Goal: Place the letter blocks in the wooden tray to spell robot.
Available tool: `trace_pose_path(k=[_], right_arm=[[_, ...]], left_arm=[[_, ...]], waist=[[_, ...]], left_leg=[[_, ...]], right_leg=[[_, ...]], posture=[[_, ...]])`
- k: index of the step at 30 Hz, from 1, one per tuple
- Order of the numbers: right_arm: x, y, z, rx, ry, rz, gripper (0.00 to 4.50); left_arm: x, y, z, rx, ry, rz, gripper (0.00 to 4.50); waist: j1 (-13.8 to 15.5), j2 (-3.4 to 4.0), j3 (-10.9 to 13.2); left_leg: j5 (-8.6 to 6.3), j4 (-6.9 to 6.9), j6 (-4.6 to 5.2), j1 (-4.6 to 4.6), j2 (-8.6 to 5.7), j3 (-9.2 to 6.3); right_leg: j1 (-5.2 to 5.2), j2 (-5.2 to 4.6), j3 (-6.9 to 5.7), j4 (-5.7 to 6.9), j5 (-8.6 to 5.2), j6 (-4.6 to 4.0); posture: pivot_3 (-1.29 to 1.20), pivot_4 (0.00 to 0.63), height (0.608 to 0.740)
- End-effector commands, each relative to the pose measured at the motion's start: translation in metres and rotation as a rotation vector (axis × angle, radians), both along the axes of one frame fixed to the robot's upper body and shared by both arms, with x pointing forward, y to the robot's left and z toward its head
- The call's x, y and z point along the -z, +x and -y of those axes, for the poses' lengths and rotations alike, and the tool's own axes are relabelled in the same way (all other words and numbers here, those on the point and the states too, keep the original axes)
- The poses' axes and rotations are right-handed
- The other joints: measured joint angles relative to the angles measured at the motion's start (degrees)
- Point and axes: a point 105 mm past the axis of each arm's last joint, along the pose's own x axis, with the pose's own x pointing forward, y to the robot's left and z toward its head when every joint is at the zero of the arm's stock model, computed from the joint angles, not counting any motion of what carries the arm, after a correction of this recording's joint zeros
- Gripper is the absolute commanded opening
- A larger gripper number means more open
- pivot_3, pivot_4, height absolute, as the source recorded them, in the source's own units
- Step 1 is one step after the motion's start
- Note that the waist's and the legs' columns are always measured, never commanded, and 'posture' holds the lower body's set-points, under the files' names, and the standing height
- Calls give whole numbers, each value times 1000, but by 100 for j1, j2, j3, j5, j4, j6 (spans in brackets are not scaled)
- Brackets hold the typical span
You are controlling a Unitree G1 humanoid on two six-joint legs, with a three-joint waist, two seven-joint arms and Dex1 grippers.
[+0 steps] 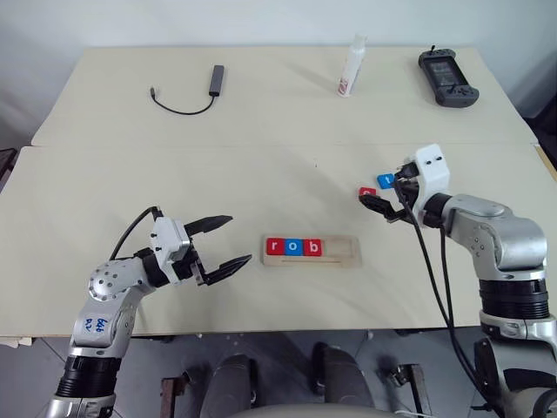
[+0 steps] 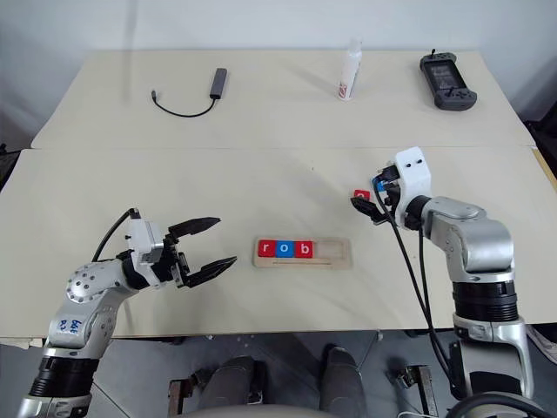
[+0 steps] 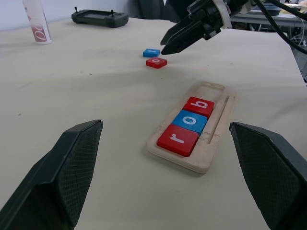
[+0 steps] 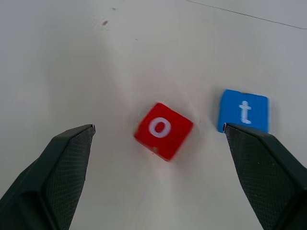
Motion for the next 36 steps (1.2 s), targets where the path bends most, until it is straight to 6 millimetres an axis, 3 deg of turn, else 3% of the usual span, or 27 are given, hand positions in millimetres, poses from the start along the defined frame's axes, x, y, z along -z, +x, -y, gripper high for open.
trace_pose_path(k=[1,5,9,13,19,25,30,36], right_arm=[[5,7,5,134,-21,13,4481],[7,11,4,191,-22,22,4481],[10,14,-12,210,35,17,4481],[14,14,-17,229,48,15,3573],[10,13,-13,260,40,43,1464],[0,-7,5,295,21,63,1449],[3,-48,19,347,27,50,1449],[28,-92,11,370,44,-46,1449]], left_arm=[[-9,-5,2,16,-15,35,4500],[-9,-5,2,14,-10,36,4500],[-6,-8,-1,-1,-8,34,4500],[-6,-9,-1,-4,-8,34,4500],[-5,-11,0,11,-7,33,4500],[-5,-7,6,38,-16,37,4500],[-4,-8,24,143,-36,18,4500],[-1,-5,31,212,-22,-5,4500]], waist=[[-6,0,0],[0,0,0],[-31,1,-1],[-77,1,-1],[-148,2,-1],[-122,2,-1],[-87,2,-1],[-116,3,-2]], left_leg=[[0,0,0,-1,0,0],[1,-3,-2,-2,-2,1],[2,-9,-3,2,0,2],[3,-10,-5,3,0,2],[3,-14,-6,4,0,1],[3,-14,-6,1,0,0],[3,-16,-6,-1,-1,-2],[4,-17,-7,3,1,-3]], right_leg=[[-1,0,0,0,0,0],[-3,0,1,-1,0,0],[-3,2,1,-2,0,0],[-2,2,1,-1,0,0],[-3,2,1,-1,0,-1],[-3,2,1,-3,0,-1],[-3,2,0,-4,0,-1],[-4,4,2,-1,-2,-3]], posture=[[0,150,740],[0,150,740],[0,150,740],[0,150,740],[0,150,740],[0,150,740],[0,150,740],[0,150,740]])
